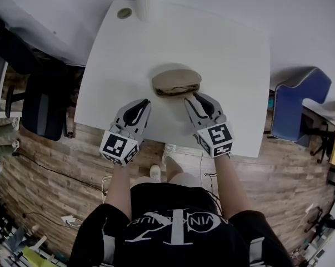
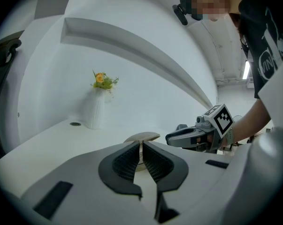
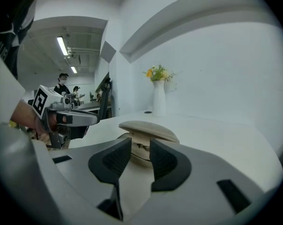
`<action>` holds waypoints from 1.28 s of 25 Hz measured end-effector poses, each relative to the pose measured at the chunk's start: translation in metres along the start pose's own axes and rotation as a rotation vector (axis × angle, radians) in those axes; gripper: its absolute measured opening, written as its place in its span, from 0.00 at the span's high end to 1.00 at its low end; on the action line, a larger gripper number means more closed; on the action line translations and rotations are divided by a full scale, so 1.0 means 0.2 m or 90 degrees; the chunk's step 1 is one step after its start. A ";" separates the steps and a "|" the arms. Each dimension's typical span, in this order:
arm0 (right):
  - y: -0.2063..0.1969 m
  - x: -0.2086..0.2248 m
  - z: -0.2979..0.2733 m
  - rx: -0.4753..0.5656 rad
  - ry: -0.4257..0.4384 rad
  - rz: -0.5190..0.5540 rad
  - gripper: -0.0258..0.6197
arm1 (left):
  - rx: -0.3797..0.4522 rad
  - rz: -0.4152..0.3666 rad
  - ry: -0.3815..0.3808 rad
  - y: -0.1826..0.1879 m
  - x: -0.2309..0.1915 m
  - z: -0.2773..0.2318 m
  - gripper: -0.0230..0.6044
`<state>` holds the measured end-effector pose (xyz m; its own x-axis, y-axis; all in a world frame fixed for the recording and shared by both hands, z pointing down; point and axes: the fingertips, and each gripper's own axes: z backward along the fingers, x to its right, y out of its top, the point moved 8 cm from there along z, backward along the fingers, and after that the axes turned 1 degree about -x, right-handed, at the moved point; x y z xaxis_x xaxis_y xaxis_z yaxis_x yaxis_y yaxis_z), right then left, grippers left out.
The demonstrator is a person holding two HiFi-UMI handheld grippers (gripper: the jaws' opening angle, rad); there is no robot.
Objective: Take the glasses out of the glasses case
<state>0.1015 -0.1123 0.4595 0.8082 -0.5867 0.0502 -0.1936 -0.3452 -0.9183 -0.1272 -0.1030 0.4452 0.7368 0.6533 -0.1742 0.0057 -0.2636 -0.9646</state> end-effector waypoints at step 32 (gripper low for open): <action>0.08 0.10 -0.27 -0.207 0.066 0.274 0.78 | -0.049 0.029 -0.047 0.01 -0.19 -0.32 0.94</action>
<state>0.0851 -0.1698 0.4665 0.5620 -0.7883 -0.2505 -0.6704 -0.2567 -0.6962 -0.1125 -0.1732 0.4621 0.6854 0.6895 -0.2339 0.0283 -0.3462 -0.9377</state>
